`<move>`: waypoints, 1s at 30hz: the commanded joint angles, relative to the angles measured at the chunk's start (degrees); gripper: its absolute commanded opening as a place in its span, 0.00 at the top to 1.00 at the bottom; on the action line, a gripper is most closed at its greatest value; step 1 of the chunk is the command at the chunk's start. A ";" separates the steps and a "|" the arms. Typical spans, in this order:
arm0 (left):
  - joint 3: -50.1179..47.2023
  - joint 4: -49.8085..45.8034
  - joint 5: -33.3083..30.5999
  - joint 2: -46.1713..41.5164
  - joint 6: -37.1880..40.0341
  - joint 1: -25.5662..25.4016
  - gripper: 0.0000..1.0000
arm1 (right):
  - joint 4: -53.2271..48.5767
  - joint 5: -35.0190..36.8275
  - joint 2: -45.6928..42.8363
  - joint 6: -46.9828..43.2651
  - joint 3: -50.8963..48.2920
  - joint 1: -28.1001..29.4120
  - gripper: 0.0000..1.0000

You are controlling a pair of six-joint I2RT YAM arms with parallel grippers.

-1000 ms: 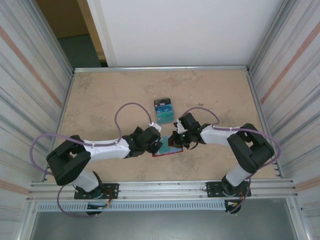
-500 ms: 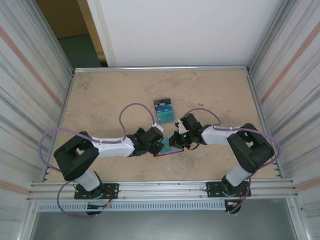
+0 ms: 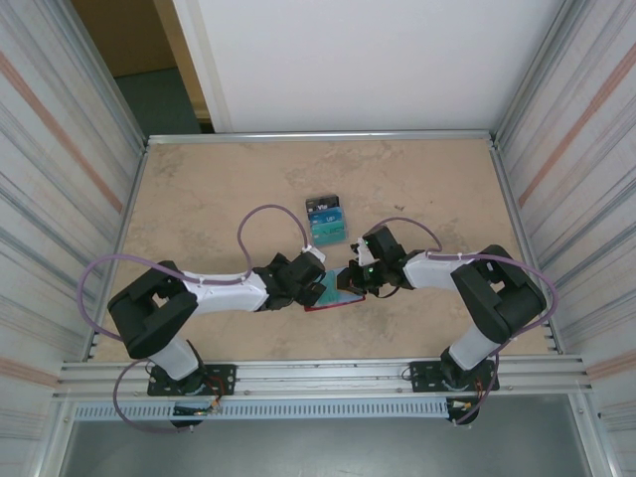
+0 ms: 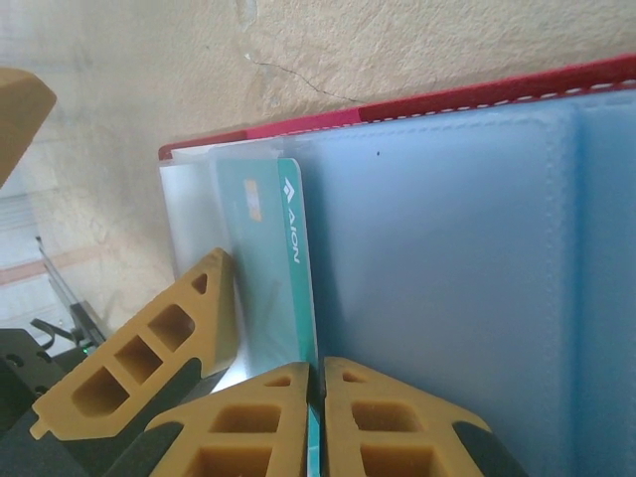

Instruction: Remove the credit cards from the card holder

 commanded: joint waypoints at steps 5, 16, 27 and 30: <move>-0.13 -3.90 -1.86 1.61 0.76 0.44 0.01 | 1.63 -1.44 -0.67 1.44 -1.39 -1.01 0.96; -0.92 -3.94 -2.94 0.55 1.21 0.45 0.01 | -7.45 3.53 -3.41 -3.34 0.53 -1.45 1.00; -0.93 -3.32 -3.13 -1.33 2.78 0.44 0.01 | -13.57 6.63 -5.41 -6.41 2.73 -1.47 1.00; -0.83 -3.33 -3.15 -2.19 3.35 0.44 0.01 | -14.57 7.14 -5.88 -6.75 3.12 -1.45 1.00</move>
